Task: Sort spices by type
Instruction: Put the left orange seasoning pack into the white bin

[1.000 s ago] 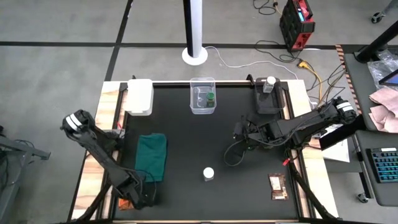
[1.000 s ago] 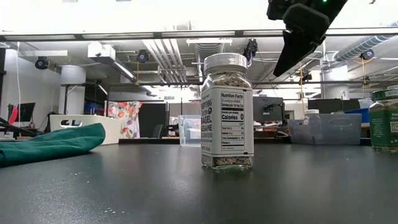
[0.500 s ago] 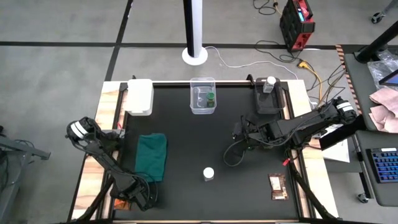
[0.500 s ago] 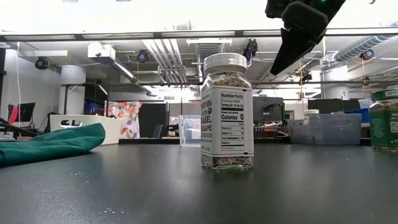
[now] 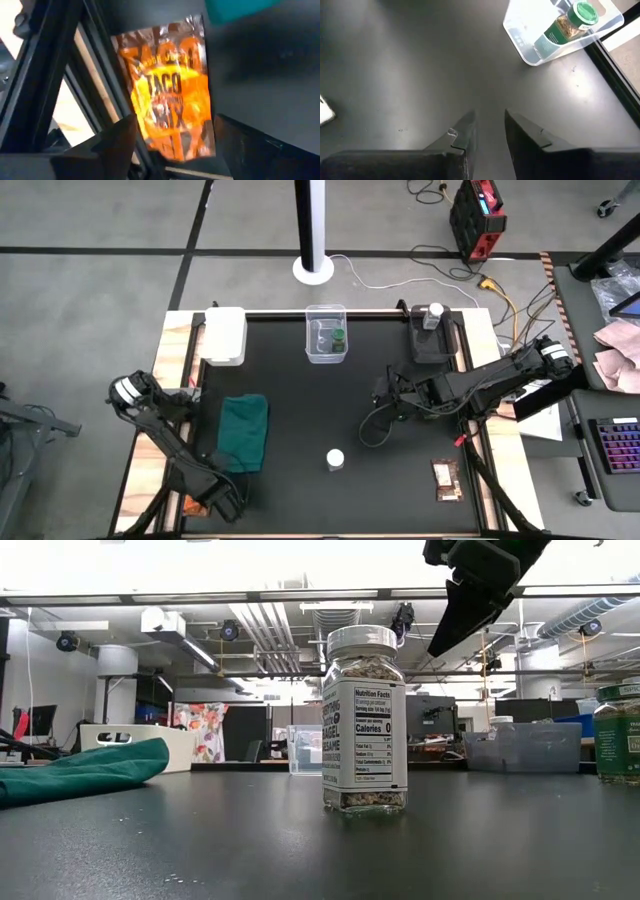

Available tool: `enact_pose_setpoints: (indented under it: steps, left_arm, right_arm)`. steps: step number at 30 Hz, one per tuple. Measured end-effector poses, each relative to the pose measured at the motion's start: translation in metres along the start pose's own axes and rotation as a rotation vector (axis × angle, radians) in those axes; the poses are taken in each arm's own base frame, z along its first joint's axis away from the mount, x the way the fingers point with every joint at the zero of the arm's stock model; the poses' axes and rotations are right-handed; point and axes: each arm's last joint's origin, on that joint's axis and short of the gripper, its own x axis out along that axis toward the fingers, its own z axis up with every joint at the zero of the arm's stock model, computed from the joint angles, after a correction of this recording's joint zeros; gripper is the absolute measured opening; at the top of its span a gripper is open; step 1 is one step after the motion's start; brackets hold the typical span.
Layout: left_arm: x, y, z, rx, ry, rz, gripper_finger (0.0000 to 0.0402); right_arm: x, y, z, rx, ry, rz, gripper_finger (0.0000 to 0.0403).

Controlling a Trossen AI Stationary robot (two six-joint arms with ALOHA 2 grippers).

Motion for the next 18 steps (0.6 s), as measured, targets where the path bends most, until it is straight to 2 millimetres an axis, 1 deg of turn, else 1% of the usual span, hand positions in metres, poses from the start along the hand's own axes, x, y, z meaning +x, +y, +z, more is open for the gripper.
enact_pose_setpoints:
  steps: [2,6,11,18]
  left_arm:
    - [-0.002,-0.001,-0.002,0.027,0.011,-0.014,0.0249]
    - [0.001,-0.006,-0.003,0.059,0.029,-0.073,0.0249]
    - [0.012,-0.007,0.002,0.058,0.032,-0.076,0.0249]
    - [0.028,-0.006,0.01,0.06,0.04,-0.082,0.0247]
  right_arm:
    - [0.0,0.0,0.0,-0.002,0.002,0.0,0.0085]
    - [0.0,0.0,0.0,-0.001,0.001,0.0,0.0079]
    - [0.0,0.0,-0.001,-0.002,0.003,-0.001,0.0078]
    - [0.001,0.0,-0.002,-0.001,0.006,-0.002,0.0093]
